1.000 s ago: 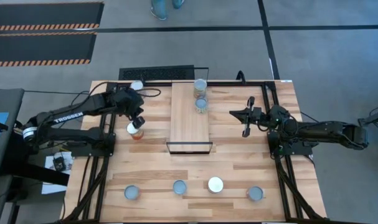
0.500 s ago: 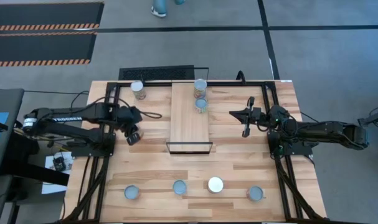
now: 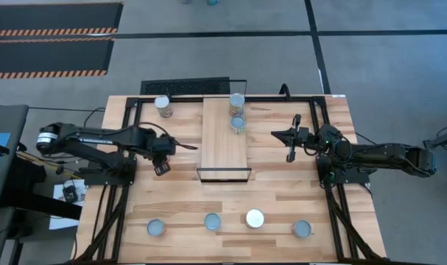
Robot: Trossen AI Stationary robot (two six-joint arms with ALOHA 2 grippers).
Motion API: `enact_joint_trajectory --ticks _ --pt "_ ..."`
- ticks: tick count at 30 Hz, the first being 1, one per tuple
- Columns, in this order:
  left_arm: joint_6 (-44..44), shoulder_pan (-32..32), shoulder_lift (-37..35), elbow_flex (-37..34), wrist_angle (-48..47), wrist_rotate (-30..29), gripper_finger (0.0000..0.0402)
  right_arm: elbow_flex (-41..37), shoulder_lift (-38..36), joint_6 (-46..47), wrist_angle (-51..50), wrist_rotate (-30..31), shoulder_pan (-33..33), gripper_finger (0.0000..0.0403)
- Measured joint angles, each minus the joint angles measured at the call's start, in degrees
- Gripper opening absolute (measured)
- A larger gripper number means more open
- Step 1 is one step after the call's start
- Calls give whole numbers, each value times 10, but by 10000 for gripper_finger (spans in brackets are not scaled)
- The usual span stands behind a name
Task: Pick and place cans onto a shelf
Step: Put the top canned corn on the shelf
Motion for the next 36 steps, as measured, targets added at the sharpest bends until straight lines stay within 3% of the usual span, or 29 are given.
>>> enact_joint_trajectory --ticks 5,11,15,23,27,32,36 --pt "1 0 30 3 -2 -15 89 0 0 -2 0 0 0 8" --pt "26 0 36 3 -3 -14 15 0 0 -3 0 0 0 8" --pt "49 0 37 21 -18 -14 4 0 0 -4 0 0 0 8" --pt "163 47 38 176 -14 -48 0 0 0 -1 2 0 0 8" --pt "230 71 57 249 25 -37 0 0 0 0 3 0 0 8" --pt "308 73 138 328 77 -20 0 0 0 0 4 0 0 8" --pt "363 71 221 385 118 26 0 0 0 0 5 0 0 8"
